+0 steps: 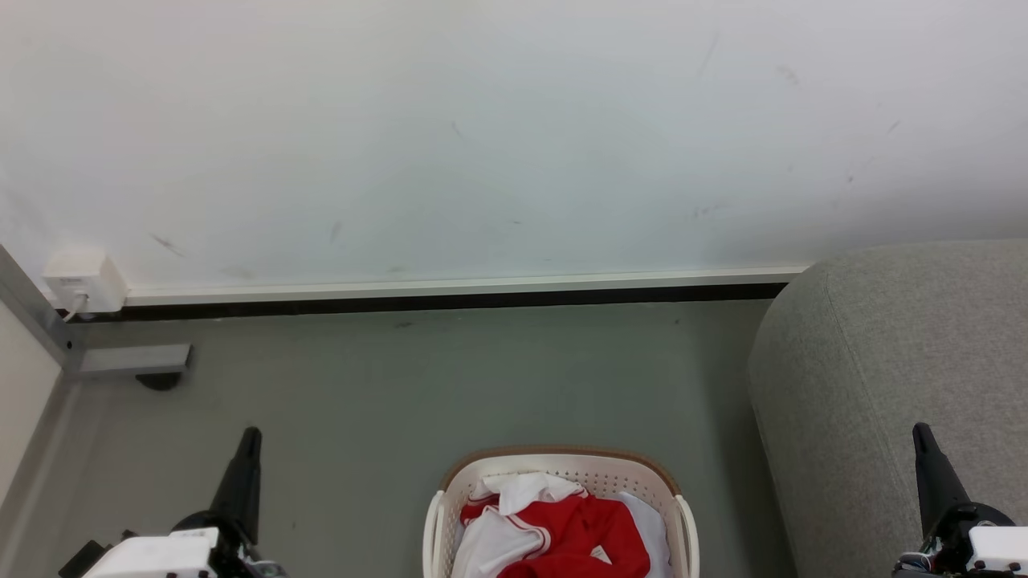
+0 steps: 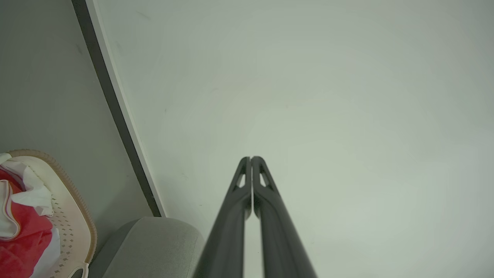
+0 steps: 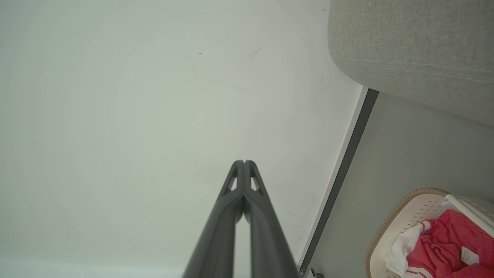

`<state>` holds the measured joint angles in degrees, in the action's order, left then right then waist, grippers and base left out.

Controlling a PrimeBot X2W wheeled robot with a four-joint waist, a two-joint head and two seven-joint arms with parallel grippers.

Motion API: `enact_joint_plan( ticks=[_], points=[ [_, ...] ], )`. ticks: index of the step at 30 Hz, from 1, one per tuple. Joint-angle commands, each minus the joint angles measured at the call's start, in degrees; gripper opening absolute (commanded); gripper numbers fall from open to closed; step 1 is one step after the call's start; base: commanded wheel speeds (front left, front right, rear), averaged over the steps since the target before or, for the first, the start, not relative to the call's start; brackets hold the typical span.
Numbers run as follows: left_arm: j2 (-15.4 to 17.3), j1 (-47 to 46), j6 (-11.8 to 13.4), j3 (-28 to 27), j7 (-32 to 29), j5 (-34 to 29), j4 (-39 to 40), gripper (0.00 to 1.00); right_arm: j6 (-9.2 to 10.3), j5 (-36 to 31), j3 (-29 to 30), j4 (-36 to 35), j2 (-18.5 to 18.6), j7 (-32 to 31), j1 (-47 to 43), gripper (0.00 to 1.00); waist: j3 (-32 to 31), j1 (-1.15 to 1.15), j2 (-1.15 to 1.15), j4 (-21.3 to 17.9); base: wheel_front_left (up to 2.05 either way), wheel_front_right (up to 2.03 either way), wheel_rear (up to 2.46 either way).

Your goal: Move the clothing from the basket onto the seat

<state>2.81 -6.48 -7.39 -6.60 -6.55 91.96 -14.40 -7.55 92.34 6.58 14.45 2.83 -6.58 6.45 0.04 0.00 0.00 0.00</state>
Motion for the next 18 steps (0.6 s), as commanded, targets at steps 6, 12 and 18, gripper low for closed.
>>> enact_joint_plan(
  ticks=[6, 12, 18],
  points=[
    [0.13, -0.37, -0.32, -0.09, -0.22, 0.74, 0.12, 0.0, 0.15, -0.02, 0.15, -0.35, 0.1, -0.16, 0.37, 0.0, 0.0, 0.0, 0.0, 0.0, 0.0, 0.0, 0.0],
    [0.13, -0.37, -0.32, -0.09, -0.22, 0.74, 0.12, 0.0, 0.15, -0.02, 0.15, -0.35, 0.1, -0.16, 0.37, 0.0, 0.0, 0.0, 0.0, 0.0, 0.0, 0.0, 0.0],
    [0.0, 0.0, 0.0, 0.01, 0.01, -0.01, 0.01, 1.0, 0.0, 0.0, 0.0, 0.0, 0.0, 0.01, 0.0, 1.0, 0.0, 0.0, 0.0, 0.0, 0.0, 0.0, 0.0]
  ],
)
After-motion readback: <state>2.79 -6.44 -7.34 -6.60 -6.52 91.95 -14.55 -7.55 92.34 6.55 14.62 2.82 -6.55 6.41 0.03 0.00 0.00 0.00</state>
